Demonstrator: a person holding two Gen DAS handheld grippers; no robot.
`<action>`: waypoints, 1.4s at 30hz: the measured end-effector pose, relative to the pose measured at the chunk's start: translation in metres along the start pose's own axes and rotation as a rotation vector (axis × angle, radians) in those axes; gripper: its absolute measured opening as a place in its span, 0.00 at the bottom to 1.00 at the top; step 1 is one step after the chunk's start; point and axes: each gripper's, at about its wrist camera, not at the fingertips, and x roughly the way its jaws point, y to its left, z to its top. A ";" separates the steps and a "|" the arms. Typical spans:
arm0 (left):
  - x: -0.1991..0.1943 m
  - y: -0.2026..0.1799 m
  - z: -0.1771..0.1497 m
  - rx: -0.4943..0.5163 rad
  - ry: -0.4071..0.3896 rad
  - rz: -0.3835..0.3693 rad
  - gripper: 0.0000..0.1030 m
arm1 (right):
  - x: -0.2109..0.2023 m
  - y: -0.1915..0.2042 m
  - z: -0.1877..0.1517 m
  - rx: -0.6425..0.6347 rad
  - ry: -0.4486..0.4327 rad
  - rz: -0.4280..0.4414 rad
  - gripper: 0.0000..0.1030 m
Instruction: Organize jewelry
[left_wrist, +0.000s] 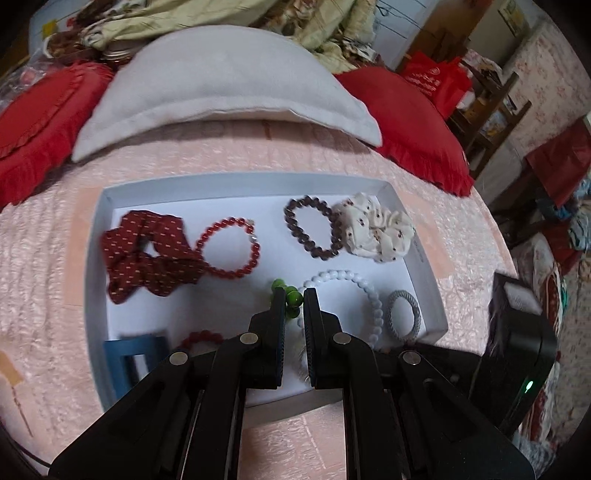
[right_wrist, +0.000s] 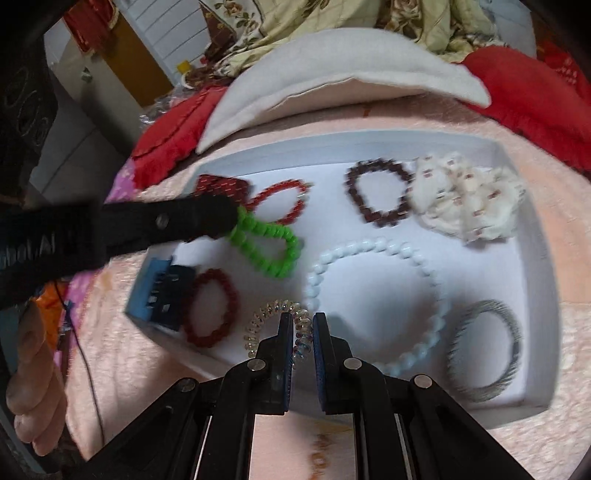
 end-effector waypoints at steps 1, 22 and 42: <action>0.003 0.000 0.000 0.002 0.007 0.010 0.08 | -0.001 -0.003 0.001 0.001 -0.003 -0.022 0.10; 0.002 0.018 -0.009 -0.019 -0.027 0.190 0.09 | 0.001 0.007 0.005 -0.021 0.008 0.048 0.10; -0.102 0.014 -0.100 -0.061 -0.254 0.360 0.24 | -0.046 -0.013 0.004 0.011 -0.067 -0.125 0.24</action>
